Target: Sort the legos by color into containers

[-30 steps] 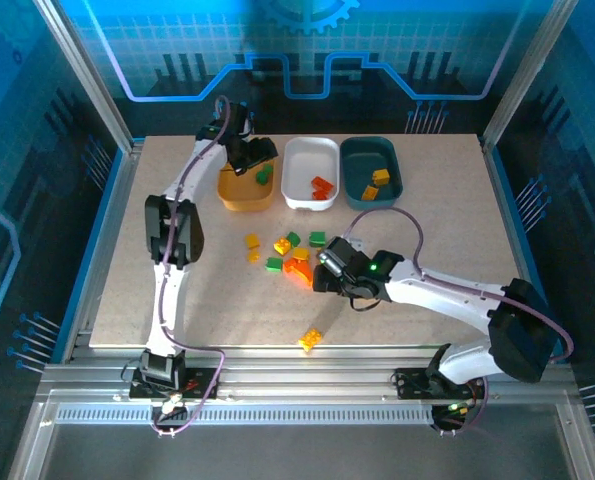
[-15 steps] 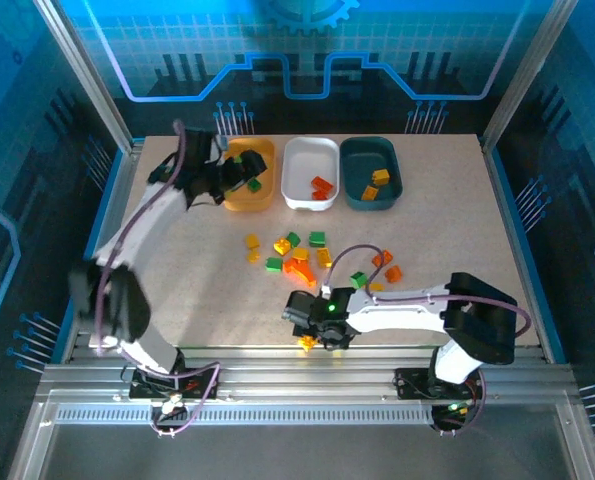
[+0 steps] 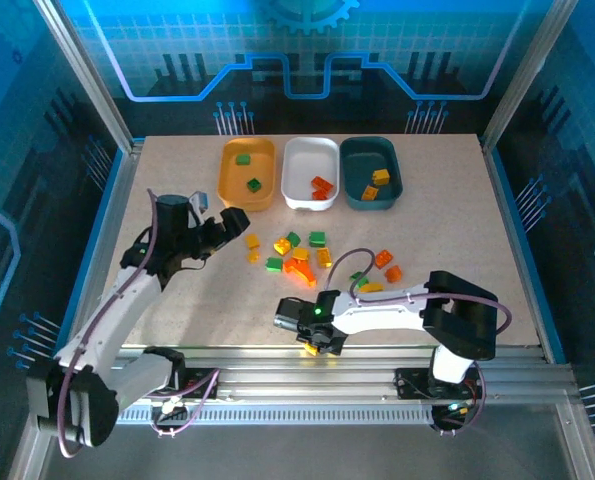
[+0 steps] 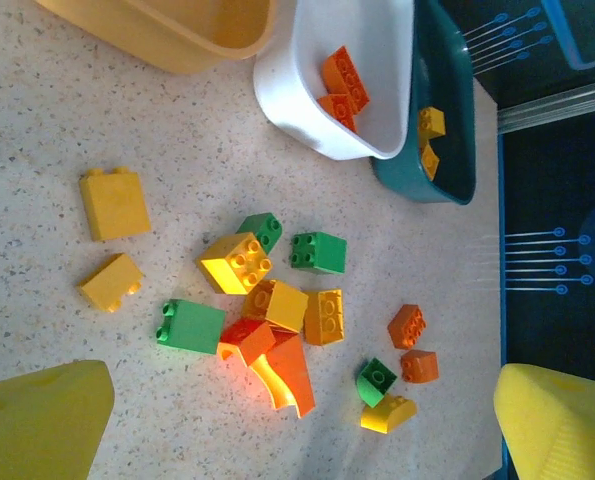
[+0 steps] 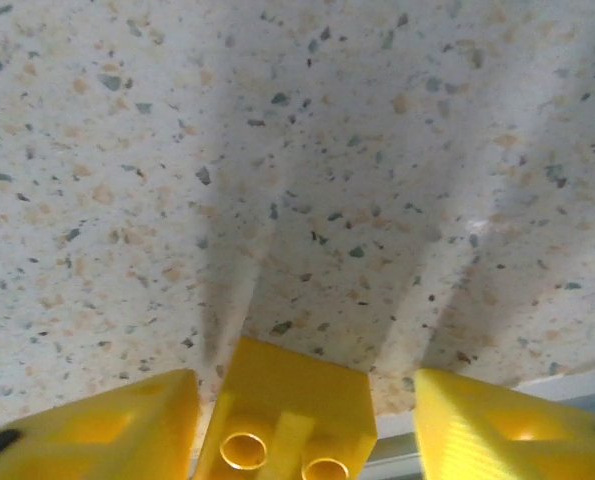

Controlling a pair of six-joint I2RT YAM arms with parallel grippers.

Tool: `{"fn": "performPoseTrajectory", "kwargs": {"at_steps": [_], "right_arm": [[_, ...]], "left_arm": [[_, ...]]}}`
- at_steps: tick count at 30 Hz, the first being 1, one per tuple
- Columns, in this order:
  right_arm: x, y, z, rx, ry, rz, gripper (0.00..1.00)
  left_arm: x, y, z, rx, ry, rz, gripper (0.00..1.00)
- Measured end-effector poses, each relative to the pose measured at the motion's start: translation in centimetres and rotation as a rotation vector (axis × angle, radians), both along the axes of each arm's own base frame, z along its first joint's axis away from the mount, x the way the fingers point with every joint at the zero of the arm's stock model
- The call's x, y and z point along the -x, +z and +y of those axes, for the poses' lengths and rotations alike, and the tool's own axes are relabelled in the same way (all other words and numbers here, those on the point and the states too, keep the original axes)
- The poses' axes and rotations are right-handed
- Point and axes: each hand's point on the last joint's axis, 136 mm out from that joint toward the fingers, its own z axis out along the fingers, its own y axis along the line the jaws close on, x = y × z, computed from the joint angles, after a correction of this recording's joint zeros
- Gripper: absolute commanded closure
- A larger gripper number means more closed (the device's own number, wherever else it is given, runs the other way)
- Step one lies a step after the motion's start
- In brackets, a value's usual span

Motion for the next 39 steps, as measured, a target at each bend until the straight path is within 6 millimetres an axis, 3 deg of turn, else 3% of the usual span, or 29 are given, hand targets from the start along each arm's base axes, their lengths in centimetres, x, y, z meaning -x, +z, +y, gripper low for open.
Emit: {"fn": "performPoseTrajectory", "kwargs": {"at_steps": [6,14,20,23,28,31,34,36,39], "right_arm": [[-0.4,0.1,0.1,0.021,0.022,0.008,0.76],[-3.2,1.1,2.7,-0.082,0.033,-0.062,0.82],[-7.2,3.0,1.3,-0.08,0.055,-0.144,0.82],[-11.9,6.3,-1.4,-0.094,0.019,-0.231,0.83],[-23.1,13.1,-9.5,-0.063,-0.118,-0.438,0.82],[-28.6,15.0,-14.4,-0.024,-0.184,-0.485,0.82],[-35.0,14.7,-17.4,-0.015,-0.208,-0.484,0.82],[-38.5,13.5,-18.2,-0.015,-0.197,-0.467,0.78],[-42.3,10.8,-18.4,-0.02,-0.169,-0.431,0.44]], "left_arm": [[1.1,-1.0,0.2,-0.001,0.0,0.009,0.01],[2.7,-4.7,0.4,-0.011,0.002,0.088,0.01],[2.9,-5.4,-0.1,0.015,-0.015,0.089,0.01],[3.4,-6.7,-0.7,0.028,-0.032,0.109,0.01],[5.4,-10.6,-3.6,0.015,-0.123,0.209,0.01],[6.3,-12.1,-5.9,-0.005,-0.195,0.251,0.01],[6.9,-13.6,-7.3,-0.025,-0.234,0.291,0.01],[6.9,-14.3,-7.8,-0.045,-0.244,0.31,0.01],[6.1,-14.6,-8.4,-0.068,-0.243,0.322,0.01]]}}
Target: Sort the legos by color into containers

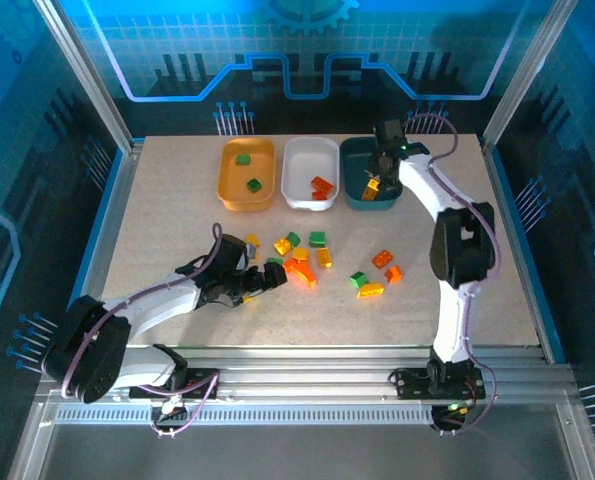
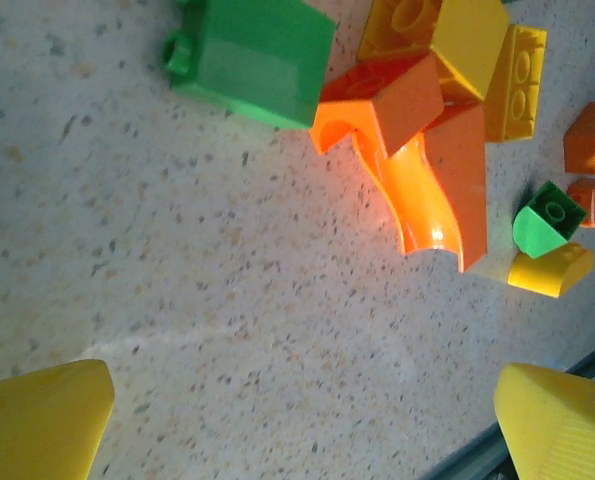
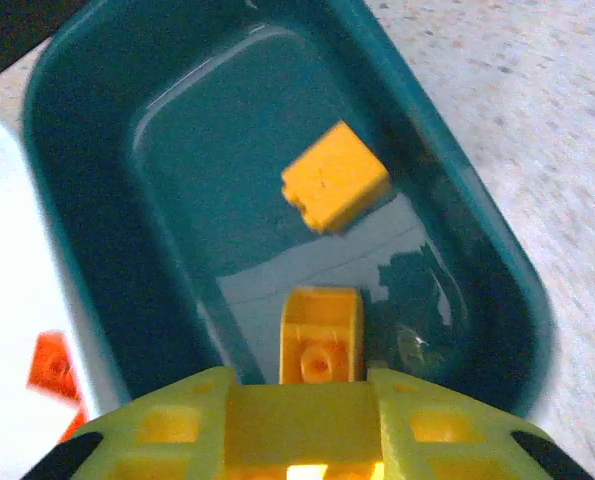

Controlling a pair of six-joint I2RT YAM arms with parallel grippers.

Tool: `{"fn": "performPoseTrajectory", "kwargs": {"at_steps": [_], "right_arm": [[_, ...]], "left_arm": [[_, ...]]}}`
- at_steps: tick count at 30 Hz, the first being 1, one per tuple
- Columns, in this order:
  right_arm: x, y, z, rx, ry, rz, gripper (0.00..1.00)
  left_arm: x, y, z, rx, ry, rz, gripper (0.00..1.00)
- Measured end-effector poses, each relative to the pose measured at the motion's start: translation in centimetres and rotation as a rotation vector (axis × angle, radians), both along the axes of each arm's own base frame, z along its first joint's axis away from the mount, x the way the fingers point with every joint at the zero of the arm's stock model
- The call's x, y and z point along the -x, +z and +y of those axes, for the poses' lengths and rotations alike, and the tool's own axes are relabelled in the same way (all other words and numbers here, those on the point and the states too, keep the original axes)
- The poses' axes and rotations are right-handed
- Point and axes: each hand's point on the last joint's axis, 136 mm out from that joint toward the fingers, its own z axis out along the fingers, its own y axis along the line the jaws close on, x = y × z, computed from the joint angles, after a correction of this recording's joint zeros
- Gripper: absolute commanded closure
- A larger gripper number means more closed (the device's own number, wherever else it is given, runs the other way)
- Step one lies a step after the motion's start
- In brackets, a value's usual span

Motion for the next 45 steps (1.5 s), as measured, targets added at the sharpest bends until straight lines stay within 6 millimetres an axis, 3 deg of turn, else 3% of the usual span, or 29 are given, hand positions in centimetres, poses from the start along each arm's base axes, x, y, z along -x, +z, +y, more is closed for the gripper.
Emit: {"fn": "performPoseTrajectory", "kwargs": {"at_steps": [1,4,7,10,13,14,17,22,25,29,35,38,42,45], "right_arm": [[-0.6,-0.9,0.1,-0.004,0.014,0.016,0.39],[-0.7,-1.9,0.1,-0.006,0.049,0.057,0.36],[0.2,-0.6,0.1,-0.009,0.073,0.035,0.4],[3.4,1.4,-0.1,-0.012,0.102,0.009,0.46],[7.4,3.0,1.0,-0.009,0.173,-0.034,0.42],[8.8,3.3,1.8,-0.006,0.212,-0.042,0.41],[13.1,3.2,6.8,0.006,0.406,-0.051,0.35],[19.4,1.1,15.1,0.045,0.737,-0.017,0.27],[22.2,0.4,18.2,0.061,0.879,-0.008,0.23],[24.5,-0.9,20.5,0.095,0.992,0.004,0.23],[24.8,-7.6,20.8,0.172,1.022,0.16,0.34],[25.3,-10.4,20.6,0.205,1.02,0.235,0.48],[24.8,-10.0,21.0,0.226,1.005,0.22,0.76],[25.5,-10.1,21.5,0.239,1.022,0.222,0.82]], "left_arm": [[-0.5,0.0,-0.3,-0.006,0.0,0.001,0.01],[-2.1,0.6,-1.1,-0.028,0.004,-0.011,0.01],[-3.7,1.4,-2.2,-0.042,0.005,-0.042,0.01],[-4.9,1.7,-2.6,-0.061,0.024,-0.061,0.02],[-5.3,1.4,-1.8,-0.102,0.062,-0.06,0.04],[-5.4,1.3,-1.5,-0.114,0.074,-0.061,0.04],[-5.4,1.2,-0.3,-0.128,0.109,-0.055,0.04],[-3.1,2.2,4.1,-0.105,0.224,-0.086,0.01],[-1.4,3.1,6.4,-0.076,0.293,-0.127,0.01],[1.0,3.7,8.2,-0.02,0.362,-0.178,0.01],[3.4,2.8,9.3,0.025,0.421,-0.16,0.01],[4.1,3.0,9.6,0.038,0.434,-0.157,0.01],[4.8,3.3,9.9,0.041,0.436,-0.159,0.01],[5.3,2.9,10.1,0.019,0.425,-0.146,0.01]]}}
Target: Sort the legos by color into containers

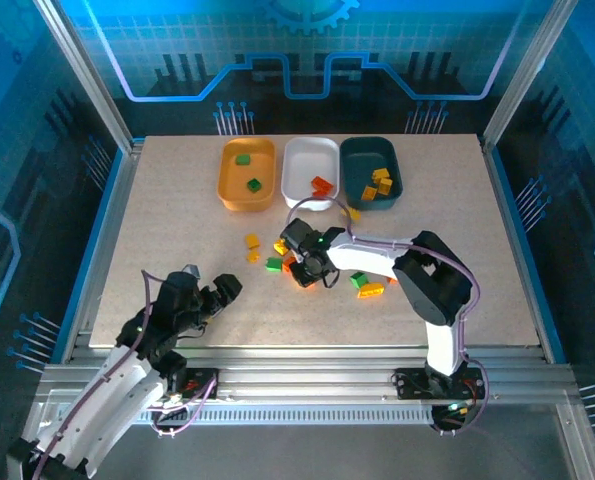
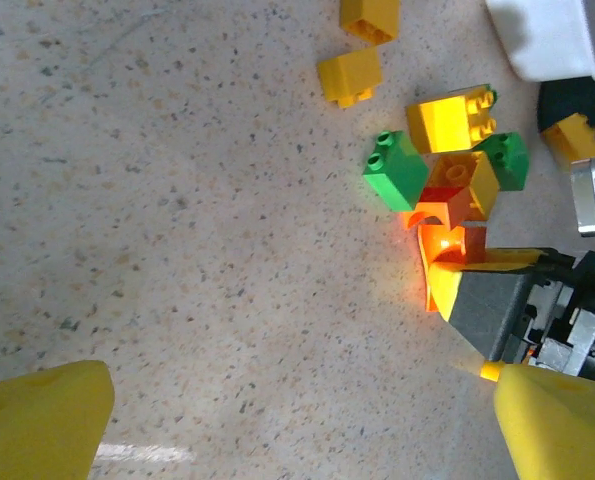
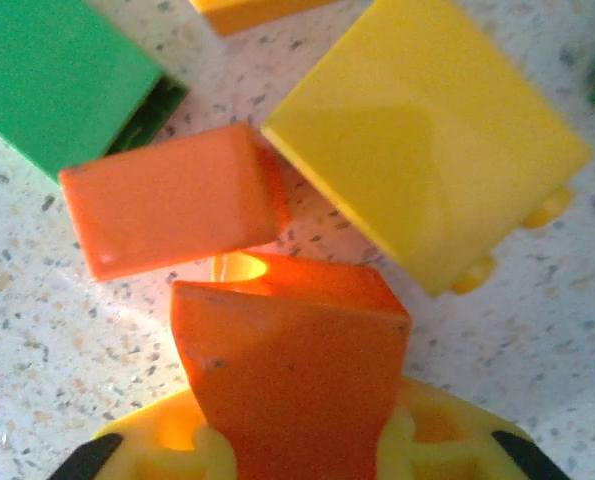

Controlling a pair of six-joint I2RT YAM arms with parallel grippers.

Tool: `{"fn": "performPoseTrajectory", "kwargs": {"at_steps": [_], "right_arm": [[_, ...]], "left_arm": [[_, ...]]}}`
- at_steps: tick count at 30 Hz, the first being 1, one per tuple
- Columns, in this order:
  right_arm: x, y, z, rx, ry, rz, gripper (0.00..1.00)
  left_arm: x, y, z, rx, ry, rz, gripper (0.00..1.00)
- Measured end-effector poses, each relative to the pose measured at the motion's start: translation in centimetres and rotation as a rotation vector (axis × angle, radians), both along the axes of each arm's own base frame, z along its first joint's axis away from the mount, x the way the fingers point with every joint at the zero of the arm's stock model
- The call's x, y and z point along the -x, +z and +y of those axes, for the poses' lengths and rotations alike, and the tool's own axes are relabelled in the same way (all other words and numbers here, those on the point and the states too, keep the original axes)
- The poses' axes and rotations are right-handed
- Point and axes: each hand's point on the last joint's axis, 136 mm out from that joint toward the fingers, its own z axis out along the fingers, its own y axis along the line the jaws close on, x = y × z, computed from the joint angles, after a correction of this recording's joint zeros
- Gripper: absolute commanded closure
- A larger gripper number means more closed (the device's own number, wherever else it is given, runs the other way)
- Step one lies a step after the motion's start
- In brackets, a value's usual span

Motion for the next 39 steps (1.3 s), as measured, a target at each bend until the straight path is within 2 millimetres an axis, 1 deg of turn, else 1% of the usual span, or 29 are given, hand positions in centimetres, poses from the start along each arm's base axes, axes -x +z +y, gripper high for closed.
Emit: {"fn": "performPoseTrajectory", "kwargs": {"at_steps": [3,5,6,8,11,12,13,15,16,17,18,19,21,24,25,26,27,28,29,30,31,32,34,35,37,39], "right_arm": [[1.2,0.6,0.1,0.011,0.031,-0.016,0.83],[2.0,2.0,0.0,0.006,0.044,-0.031,0.83],[2.2,3.1,-0.1,-0.005,0.048,-0.044,0.83],[2.1,5.7,-0.1,-0.043,0.044,-0.089,0.83],[1.2,10.5,-0.3,-0.116,0.023,-0.171,0.83],[0.5,12.1,-0.2,-0.144,0.01,-0.203,0.83],[-0.2,13.3,-0.2,-0.166,-0.004,-0.228,0.83],[-2.4,15.5,-0.2,-0.202,-0.046,-0.274,0.83],[-3.8,16.2,-0.3,-0.211,-0.069,-0.291,0.84],[-5.6,16.8,-0.3,-0.219,-0.098,-0.31,0.84],[-7.8,17.1,-0.4,-0.219,-0.131,-0.328,0.84],[-9.6,17.1,-0.3,-0.218,-0.156,-0.338,0.85],[-14.1,16.2,-0.5,-0.207,-0.217,-0.351,0.85],[-19.8,13.7,-0.9,-0.177,-0.284,-0.337,0.83],[-21.3,13.0,-1.0,-0.171,-0.301,-0.333,0.81],[-22.9,12.2,-1.2,-0.161,-0.319,-0.325,0.74],[-24.2,11.6,-1.4,-0.157,-0.336,-0.322,0.65],[-25.1,11.2,-1.6,-0.155,-0.35,-0.32,0.6],[-25.8,10.8,-1.8,-0.148,-0.356,-0.315,0.52],[-26.3,10.6,-2.0,-0.144,-0.362,-0.31,0.45],[-26.4,10.7,-2.2,-0.143,-0.368,-0.306,0.42],[-26.3,10.7,-2.4,-0.136,-0.369,-0.299,0.41],[-25.9,11.4,-2.8,-0.135,-0.372,-0.298,0.4],[-25.1,11.6,-3.0,-0.132,-0.374,-0.294,0.4],[-22.9,11.9,-3.9,-0.123,-0.387,-0.275,0.36],[-19.5,12.0,-5.6,-0.114,-0.422,-0.254,0.31]], "left_arm": [[0.1,-0.2,0.2,-0.019,-0.006,0.004,0.01],[0.0,-0.2,0.2,-0.023,-0.009,-0.003,0.01],[0.0,-0.2,0.2,-0.027,-0.012,-0.006,0.01],[-0.3,-0.2,0.3,-0.036,-0.013,-0.009,0.01],[-0.8,-0.5,0.4,-0.06,-0.012,-0.008,0.01],[-1.0,-0.7,0.5,-0.069,-0.01,-0.006,0.01],[-1.2,-0.9,0.5,-0.076,-0.007,-0.001,0.01],[-1.7,-1.4,0.7,-0.101,-0.003,0.017,0.01],[-1.9,-1.6,0.7,-0.109,-0.004,0.025,0.01],[-2.2,-1.8,0.7,-0.115,-0.005,0.033,0.01],[-2.6,-1.9,0.6,-0.121,-0.006,0.042,0.01],[-2.8,-2.1,0.5,-0.123,-0.009,0.051,0.01],[-3.5,-2.4,0.0,-0.128,-0.026,0.068,0.01],[-4.1,-2.9,-0.8,-0.109,-0.054,0.094,0.01],[-4.2,-3.1,-1.1,-0.102,-0.061,0.103,0.01],[-4.4,-3.2,-1.3,-0.093,-0.071,0.111,0.01],[-4.5,-3.2,-1.6,-0.084,-0.079,0.115,0.01],[-4.6,-3.1,-1.8,-0.078,-0.084,0.115,0.01],[-4.7,-2.8,-1.9,-0.071,-0.089,0.111,0.01],[-4.9,-2.5,-2.0,-0.067,-0.09,0.103,0.01],[-5.0,-2.2,-2.1,-0.063,-0.091,0.094,0.01],[-5.2,-1.8,-2.2,-0.06,-0.091,0.081,0.01],[-5.4,-1.1,-2.2,-0.05,-0.088,0.054,0.01],[-5.6,-0.7,-2.2,-0.045,-0.086,0.039,0.01],[-5.9,0.0,-2.4,-0.029,-0.08,0.006,0.01],[-6.2,0.1,-2.5,-0.005,-0.066,-0.02,0.01]]}}
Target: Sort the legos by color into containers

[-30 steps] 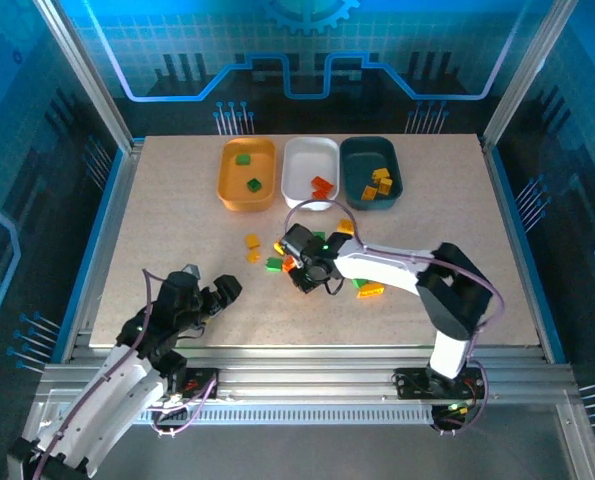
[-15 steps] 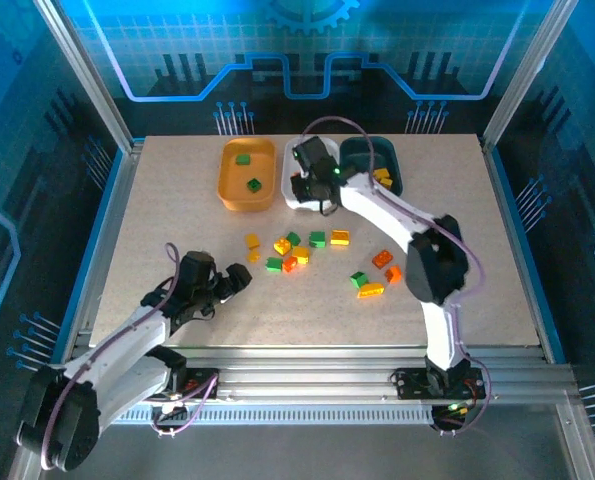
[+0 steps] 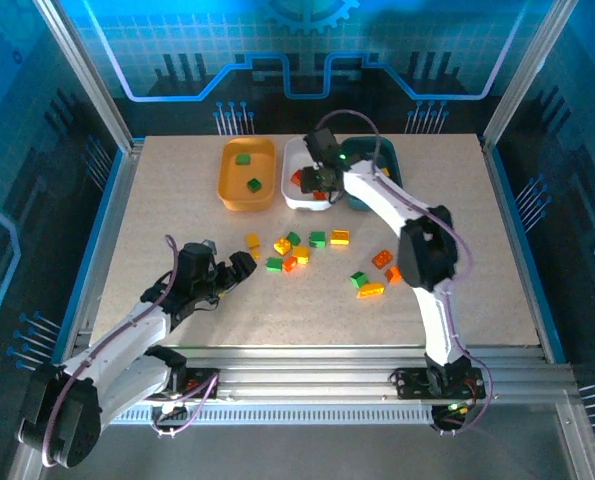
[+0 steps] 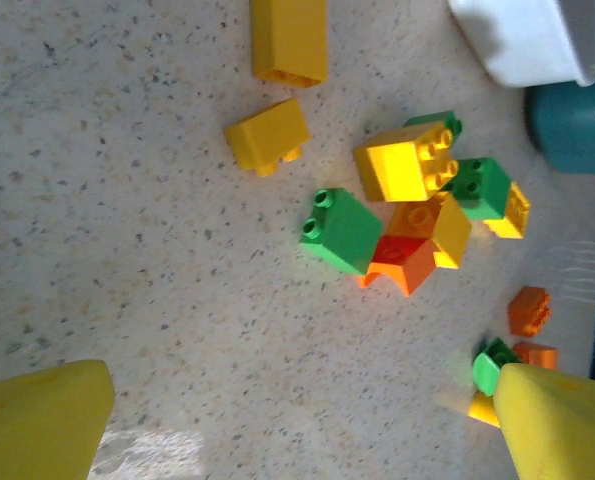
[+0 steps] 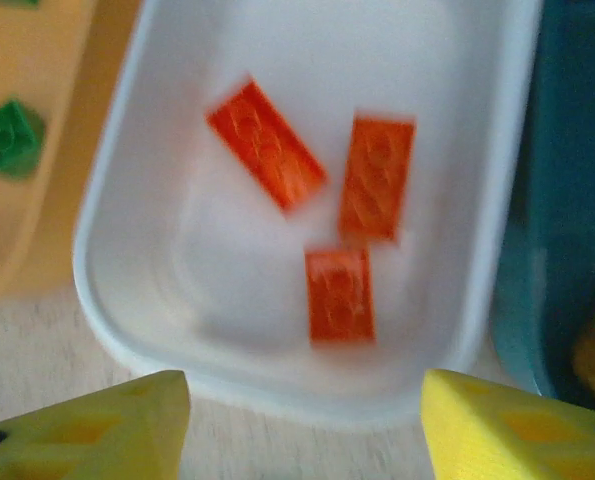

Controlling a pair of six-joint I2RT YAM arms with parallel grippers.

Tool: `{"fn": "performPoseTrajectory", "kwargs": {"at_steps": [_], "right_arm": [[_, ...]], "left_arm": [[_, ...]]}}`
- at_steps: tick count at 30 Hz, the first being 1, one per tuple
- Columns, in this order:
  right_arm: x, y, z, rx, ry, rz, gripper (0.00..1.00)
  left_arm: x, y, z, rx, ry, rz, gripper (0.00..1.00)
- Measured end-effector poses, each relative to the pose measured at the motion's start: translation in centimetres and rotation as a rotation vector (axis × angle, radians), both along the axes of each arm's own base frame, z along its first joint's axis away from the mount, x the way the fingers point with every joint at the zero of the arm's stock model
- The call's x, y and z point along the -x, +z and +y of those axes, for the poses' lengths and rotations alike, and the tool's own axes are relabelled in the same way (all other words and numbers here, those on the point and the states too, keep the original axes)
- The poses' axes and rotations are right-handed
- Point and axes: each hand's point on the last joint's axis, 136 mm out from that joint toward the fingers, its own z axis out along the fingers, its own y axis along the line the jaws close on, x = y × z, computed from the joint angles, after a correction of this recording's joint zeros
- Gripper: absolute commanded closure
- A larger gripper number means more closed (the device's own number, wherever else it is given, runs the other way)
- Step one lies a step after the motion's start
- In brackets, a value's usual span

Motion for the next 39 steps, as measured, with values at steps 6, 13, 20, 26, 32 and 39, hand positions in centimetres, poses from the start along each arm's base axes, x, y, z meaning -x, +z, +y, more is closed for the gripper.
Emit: {"fn": "performPoseTrajectory", "kwargs": {"at_steps": [6,13,20,26,32,39], "right_arm": [[7.8,-2.0,-4.3,-0.028,-0.112,0.062,0.27],[8.2,-6.8,-4.0,-0.022,-0.115,0.139,0.26],[7.9,-9.9,-4.9,0.022,-0.167,0.184,0.28],[7.0,-10.1,-4.8,0.029,-0.183,0.172,0.31],[7.0,-10.4,-4.8,0.024,-0.19,0.175,0.42],[7.2,-10.7,-5.0,0.021,-0.191,0.165,0.47]], "left_arm": [[1.1,-2.3,-1.4,0.005,-0.041,0.045,0.01],[1.9,-3.7,-4.3,-0.005,-0.143,0.069,0.01],[2.1,-2.7,-5.1,0.026,-0.155,0.021,0.01],[2.7,-1.0,-4.1,0.044,-0.124,-0.051,0.01],[3.0,0.2,-3.1,0.047,-0.087,-0.098,0.01],[3.4,-0.9,-2.6,0.011,-0.079,-0.057,0.01]]}}
